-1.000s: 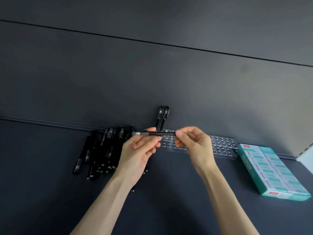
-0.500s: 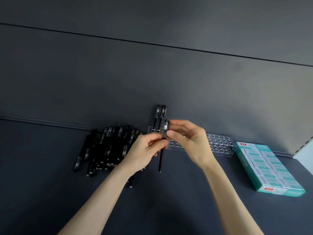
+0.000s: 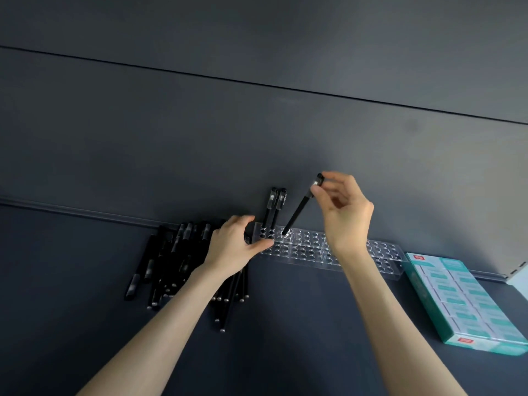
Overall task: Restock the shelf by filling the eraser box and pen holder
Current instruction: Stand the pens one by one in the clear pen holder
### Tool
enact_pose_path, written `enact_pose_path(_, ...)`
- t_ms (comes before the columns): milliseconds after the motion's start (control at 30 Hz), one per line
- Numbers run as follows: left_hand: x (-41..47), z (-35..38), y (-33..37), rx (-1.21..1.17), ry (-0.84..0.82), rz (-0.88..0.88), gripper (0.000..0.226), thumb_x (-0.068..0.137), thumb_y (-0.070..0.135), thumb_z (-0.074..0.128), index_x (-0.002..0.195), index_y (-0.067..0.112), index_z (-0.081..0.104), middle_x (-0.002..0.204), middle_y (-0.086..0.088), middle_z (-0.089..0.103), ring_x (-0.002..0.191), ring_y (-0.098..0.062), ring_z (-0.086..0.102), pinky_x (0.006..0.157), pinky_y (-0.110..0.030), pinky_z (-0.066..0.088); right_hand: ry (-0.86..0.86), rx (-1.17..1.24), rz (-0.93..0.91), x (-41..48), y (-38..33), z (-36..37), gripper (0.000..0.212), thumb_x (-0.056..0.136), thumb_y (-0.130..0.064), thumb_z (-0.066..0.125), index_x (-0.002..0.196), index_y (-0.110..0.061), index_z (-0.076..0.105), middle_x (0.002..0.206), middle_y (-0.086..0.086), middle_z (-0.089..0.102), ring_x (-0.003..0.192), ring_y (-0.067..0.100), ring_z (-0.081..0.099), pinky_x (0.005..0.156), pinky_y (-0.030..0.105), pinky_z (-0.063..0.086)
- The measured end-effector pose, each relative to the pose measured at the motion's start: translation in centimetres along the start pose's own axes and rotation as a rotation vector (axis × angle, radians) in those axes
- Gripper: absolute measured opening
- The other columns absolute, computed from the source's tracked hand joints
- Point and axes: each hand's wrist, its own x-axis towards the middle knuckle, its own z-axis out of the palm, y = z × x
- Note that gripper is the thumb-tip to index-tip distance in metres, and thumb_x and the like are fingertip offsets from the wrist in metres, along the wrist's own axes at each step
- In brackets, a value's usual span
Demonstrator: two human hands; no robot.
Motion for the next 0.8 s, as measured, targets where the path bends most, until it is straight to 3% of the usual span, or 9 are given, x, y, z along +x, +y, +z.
enact_pose_path(300, 1.2, 1.1, -0.6, 0.046, 0.018, 0.009, 0.053, 0.076, 0.053, 0.07, 0.114, 0.016, 0.067, 0.11, 0.0, 0.07, 0.103, -0.018, 0.064, 0.091, -0.042, 0.046, -0.015, -0.117, -0.088, 1.1, 2.5, 1.8, 0.017, 0.084, -0.007, 0.068, 0.1, -0.009, 0.064, 0.079, -0.009, 0.064, 0.07, -0.005, 0.06, 0.07, 0.006, 0.044)
enact_pose_path(433, 1.2, 1.1, -0.5, 0.023, 0.045, 0.01, 0.052, 0.076, 0.05, 0.072, 0.113, 0.013, 0.068, 0.11, -0.002, 0.07, 0.102, -0.02, 0.064, 0.09, -0.041, 0.048, -0.064, -0.206, -0.151, 0.8, 3.6, 2.5, 0.019, 0.082, -0.005, 0.069, 0.101, -0.007, 0.065, 0.083, -0.003, 0.06, 0.068, 0.007, 0.058, 0.069, 0.006, 0.043)
enact_pose_path(633, 1.2, 1.2, -0.5, 0.028, 0.057, 0.0, 0.049, 0.076, 0.051, 0.071, 0.11, 0.016, 0.069, 0.108, 0.0, 0.071, 0.101, -0.02, 0.065, 0.09, -0.041, 0.047, -0.102, -0.299, -0.171, 0.2, 4.6, 3.2, 0.019, 0.084, -0.007, 0.068, 0.102, -0.008, 0.065, 0.085, 0.001, 0.063, 0.069, 0.021, 0.061, 0.069, 0.038, 0.053)
enact_pose_path(800, 1.1, 1.1, -0.2, 0.08, 0.042, -0.015, 0.047, 0.078, 0.051, 0.07, 0.111, 0.018, 0.068, 0.108, 0.001, 0.07, 0.102, -0.021, 0.064, 0.089, -0.04, 0.047, -0.18, -0.348, -0.106, 0.3, 4.6, 3.3, 0.018, 0.084, -0.008, 0.067, 0.101, -0.012, 0.064, 0.084, 0.0, 0.063, 0.074, 0.023, 0.06, 0.073, 0.045, 0.052)
